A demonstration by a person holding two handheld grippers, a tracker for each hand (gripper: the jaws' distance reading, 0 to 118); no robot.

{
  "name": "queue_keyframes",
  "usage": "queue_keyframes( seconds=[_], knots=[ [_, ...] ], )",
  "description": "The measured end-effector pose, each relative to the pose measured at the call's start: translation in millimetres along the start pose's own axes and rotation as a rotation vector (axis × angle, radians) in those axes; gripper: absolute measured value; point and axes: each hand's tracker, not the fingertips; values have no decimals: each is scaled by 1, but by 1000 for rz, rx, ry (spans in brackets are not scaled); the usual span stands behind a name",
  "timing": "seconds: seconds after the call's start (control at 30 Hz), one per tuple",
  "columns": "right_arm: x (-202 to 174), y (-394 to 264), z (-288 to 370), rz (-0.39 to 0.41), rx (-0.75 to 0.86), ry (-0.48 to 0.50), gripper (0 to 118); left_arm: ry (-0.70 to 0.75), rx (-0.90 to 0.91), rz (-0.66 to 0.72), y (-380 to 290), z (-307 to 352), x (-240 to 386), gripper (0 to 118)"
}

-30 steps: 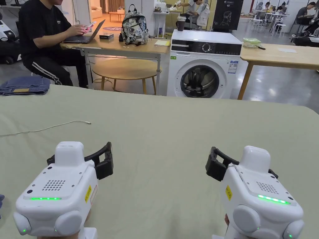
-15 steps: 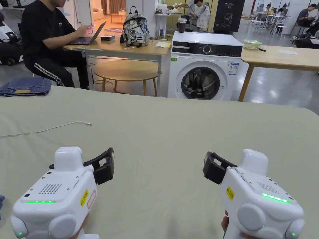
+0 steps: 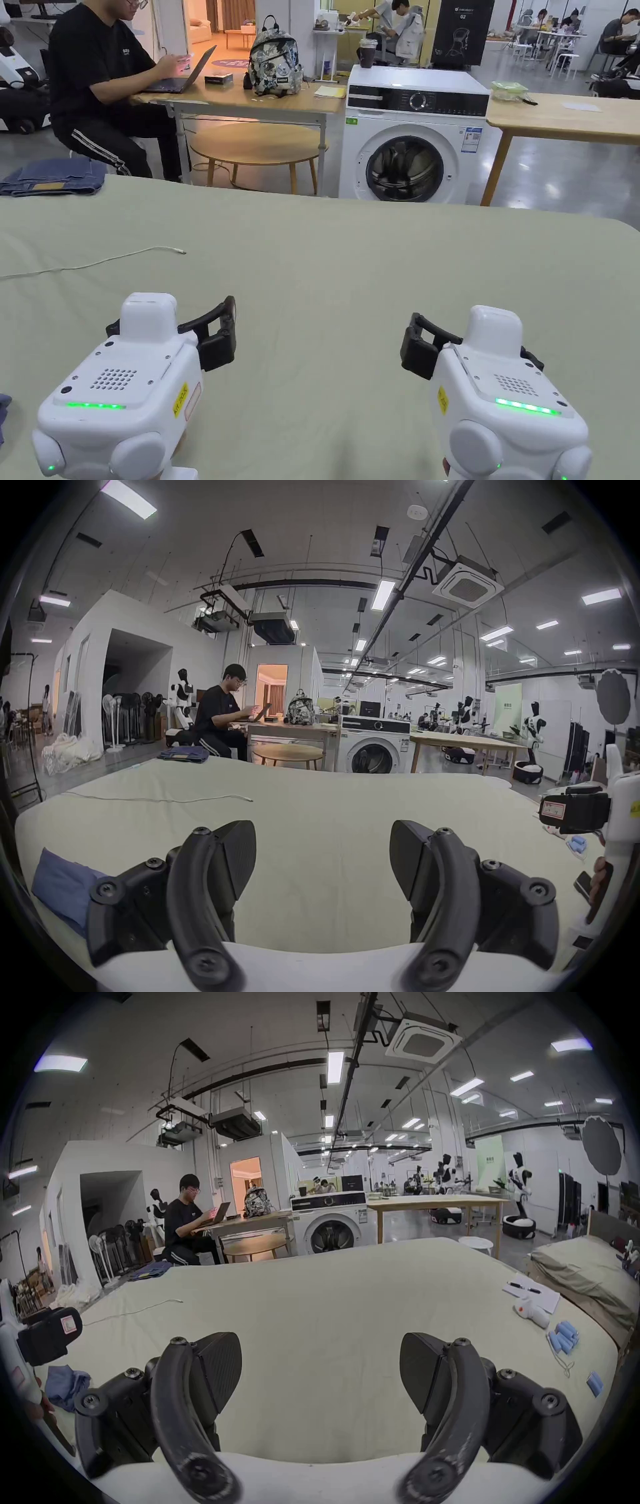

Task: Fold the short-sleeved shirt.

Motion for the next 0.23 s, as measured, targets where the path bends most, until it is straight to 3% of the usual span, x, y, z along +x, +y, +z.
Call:
queue_keyframes(
  seconds=[0.17,0.23],
  knots=[
    [-1,1,2,42,32,-18,96,23,14,-47,0,2,3,81],
    [2,4,4,17,24,15,96,22,11,-54,0,2,3,81]
  ],
)
